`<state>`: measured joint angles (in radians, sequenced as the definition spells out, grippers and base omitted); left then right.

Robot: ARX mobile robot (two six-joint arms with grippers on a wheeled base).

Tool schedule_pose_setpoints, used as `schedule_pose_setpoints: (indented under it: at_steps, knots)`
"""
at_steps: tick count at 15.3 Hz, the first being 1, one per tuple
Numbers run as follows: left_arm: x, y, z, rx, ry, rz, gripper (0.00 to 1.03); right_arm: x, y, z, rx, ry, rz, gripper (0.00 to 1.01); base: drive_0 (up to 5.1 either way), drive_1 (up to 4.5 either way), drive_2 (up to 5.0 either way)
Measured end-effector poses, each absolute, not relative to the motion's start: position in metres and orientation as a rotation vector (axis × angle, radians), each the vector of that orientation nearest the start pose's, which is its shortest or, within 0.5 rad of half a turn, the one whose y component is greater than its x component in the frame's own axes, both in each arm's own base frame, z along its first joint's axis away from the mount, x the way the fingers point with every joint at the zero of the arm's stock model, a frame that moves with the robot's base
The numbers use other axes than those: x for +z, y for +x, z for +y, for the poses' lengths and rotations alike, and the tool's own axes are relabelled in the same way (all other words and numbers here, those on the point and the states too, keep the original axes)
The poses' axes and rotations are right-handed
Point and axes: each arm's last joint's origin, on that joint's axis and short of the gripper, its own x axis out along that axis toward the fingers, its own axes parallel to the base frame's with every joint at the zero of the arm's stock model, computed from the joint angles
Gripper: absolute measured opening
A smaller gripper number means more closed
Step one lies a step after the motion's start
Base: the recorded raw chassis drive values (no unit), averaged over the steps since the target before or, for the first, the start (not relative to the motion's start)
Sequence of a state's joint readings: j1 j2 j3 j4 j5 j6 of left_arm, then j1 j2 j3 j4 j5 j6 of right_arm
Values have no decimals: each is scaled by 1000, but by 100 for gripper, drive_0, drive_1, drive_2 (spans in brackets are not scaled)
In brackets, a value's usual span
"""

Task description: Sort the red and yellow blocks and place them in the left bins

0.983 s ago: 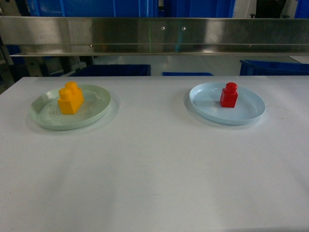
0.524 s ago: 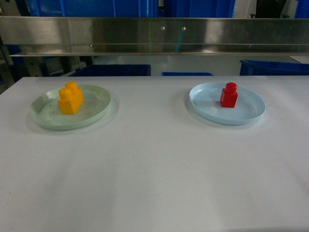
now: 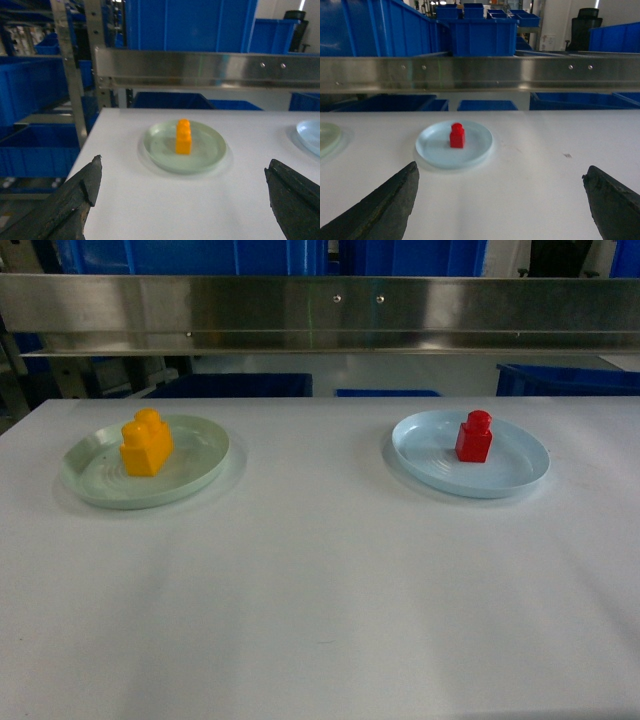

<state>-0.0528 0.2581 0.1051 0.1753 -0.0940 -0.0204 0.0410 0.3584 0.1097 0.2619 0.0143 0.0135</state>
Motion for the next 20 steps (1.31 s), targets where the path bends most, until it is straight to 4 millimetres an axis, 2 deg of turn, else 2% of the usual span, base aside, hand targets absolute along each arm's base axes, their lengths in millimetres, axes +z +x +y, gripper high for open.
schedule_pose_setpoints:
  at_steps: [1,2,3,5,6,7,8,9,11,16,18,19,20]
  knots:
    - [224,129,-3,47,-34,-72,98,226,144,9,50,30,-30,98,0,0,0]
    - [255,154,-8,21,-31,-123,98,252,176,12,49,51,10,98,0,0,0]
    - [273,183,-13,-27,-15,-75,98,262,211,16,43,77,100,98,0,0,0]
    - [271,265,-24,-95,34,154,98,255,299,30,8,156,317,98,0,0,0]
    - [262,307,-27,-83,58,240,98,250,339,33,-11,157,297,98,0,0,0]
    - [252,334,-25,-66,48,282,98,243,358,35,-15,155,307,98,0,0,0]
    - [243,348,-21,-26,39,296,98,234,358,35,-18,151,347,98,0,0,0]
    - [240,348,-17,-5,29,315,98,233,358,35,-20,151,342,98,0,0,0]
    - [248,346,-18,-7,22,280,98,238,357,34,-23,153,326,98,0,0,0]
    - [247,345,-19,-11,22,295,98,238,357,34,-24,153,328,98,0,0,0]
    - [244,339,-12,1,17,341,98,237,357,35,-17,155,344,98,0,0,0]
    - [237,332,1,41,1,433,98,237,363,38,-4,170,390,98,0,0,0]
    - [233,334,8,68,-5,447,98,238,379,44,13,170,422,98,0,0,0]
